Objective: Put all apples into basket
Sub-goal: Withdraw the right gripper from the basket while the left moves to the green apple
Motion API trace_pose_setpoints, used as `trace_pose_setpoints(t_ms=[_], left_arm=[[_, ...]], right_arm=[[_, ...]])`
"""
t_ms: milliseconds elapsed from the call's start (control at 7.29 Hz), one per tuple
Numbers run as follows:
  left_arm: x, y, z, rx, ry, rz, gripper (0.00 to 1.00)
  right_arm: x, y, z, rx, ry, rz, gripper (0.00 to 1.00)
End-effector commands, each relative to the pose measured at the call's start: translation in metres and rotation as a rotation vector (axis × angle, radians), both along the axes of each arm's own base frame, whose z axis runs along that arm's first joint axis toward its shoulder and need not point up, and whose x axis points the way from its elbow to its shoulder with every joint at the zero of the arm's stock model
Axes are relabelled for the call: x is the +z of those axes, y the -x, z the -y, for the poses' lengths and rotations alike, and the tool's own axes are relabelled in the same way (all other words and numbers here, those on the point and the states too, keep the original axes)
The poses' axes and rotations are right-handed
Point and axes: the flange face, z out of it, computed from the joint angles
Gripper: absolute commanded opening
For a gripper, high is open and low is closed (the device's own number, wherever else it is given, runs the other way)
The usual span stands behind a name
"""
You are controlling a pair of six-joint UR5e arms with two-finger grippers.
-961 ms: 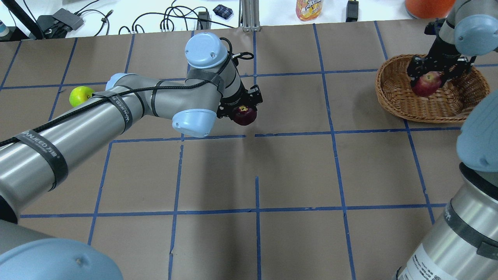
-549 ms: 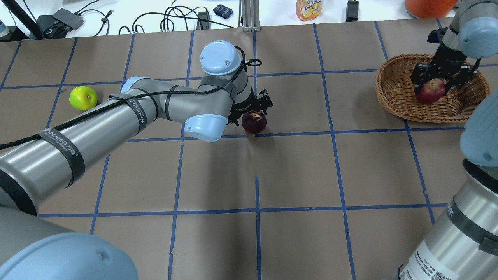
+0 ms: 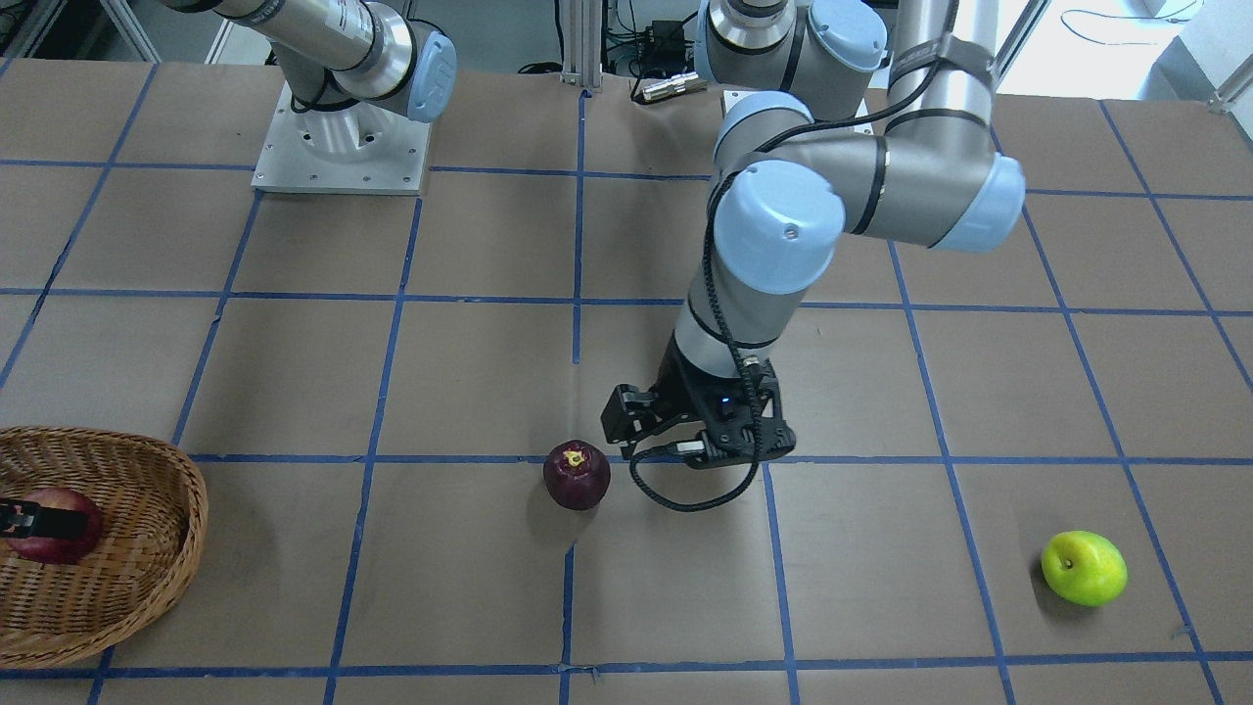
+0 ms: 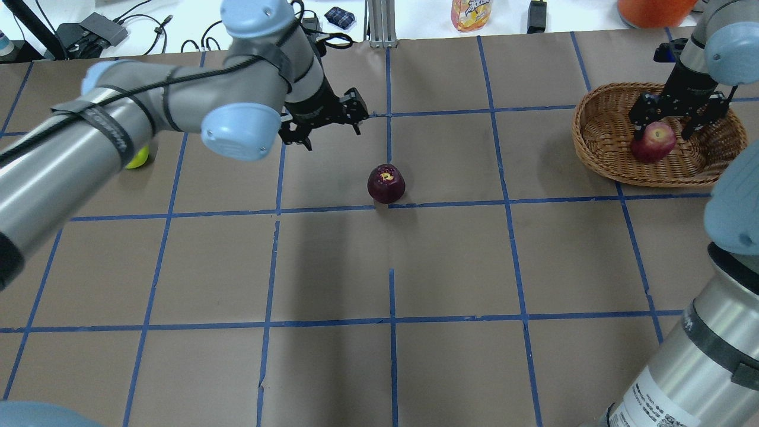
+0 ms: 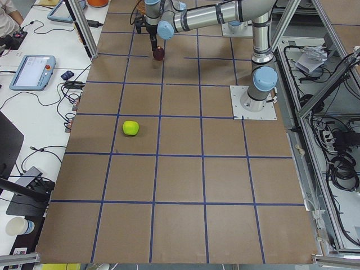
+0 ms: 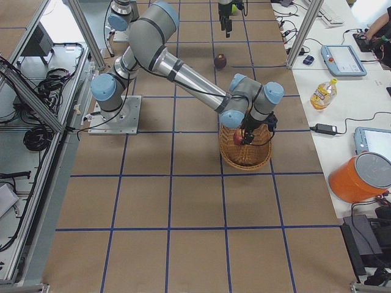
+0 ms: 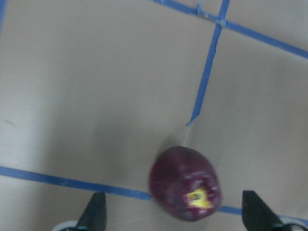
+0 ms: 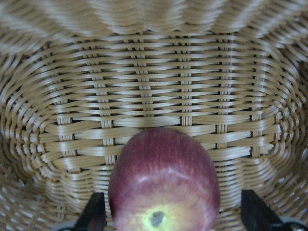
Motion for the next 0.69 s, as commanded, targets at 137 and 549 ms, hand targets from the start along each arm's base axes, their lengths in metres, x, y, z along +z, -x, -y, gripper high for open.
trace_pose_setpoints(t_ms=[137,549], left_arm=[[0.063,-0.192,0.012,-0.143,-0.006,0.152,1.0],[0.034,-0.363,0.02,-0.197,-0.022,0.129,1.0]], right_arm=[[0.128,-0.084,-0.03,-0.022,0.083,-0.006,1.0],[0.147,-0.294,-0.049,-0.175,0.087,0.055,1.0]])
